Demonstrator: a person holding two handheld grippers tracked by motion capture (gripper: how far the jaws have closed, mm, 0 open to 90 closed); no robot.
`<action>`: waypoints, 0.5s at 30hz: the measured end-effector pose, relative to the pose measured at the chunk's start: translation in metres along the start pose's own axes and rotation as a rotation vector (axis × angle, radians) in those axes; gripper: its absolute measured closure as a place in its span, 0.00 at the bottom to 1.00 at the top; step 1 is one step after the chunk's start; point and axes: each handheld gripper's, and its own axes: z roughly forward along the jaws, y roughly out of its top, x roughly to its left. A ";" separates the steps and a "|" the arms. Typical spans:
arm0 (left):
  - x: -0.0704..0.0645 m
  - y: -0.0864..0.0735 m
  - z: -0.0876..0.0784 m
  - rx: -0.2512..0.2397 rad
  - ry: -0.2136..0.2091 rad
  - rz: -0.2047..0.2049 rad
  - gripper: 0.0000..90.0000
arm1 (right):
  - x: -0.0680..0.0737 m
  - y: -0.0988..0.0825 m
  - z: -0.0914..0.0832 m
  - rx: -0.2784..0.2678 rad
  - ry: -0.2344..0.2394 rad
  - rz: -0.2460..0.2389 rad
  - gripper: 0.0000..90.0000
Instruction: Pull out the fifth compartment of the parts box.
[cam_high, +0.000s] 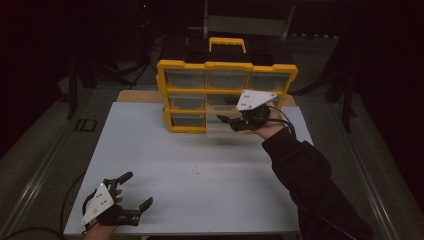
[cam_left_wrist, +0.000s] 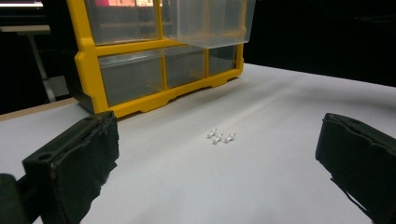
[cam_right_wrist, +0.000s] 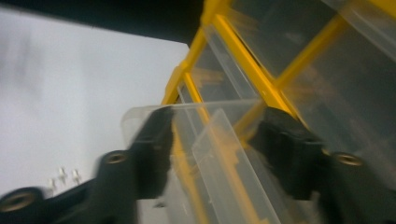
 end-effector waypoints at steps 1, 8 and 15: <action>0.000 0.000 0.000 0.000 0.000 0.001 0.00 | -0.002 -0.001 0.000 0.009 -0.023 0.025 0.42; 0.000 0.000 0.000 0.001 0.000 0.001 0.00 | -0.008 -0.008 -0.003 0.024 -0.036 0.181 0.26; 0.000 0.000 0.000 0.002 0.000 -0.002 0.00 | -0.018 -0.020 -0.014 -0.017 -0.041 0.284 0.16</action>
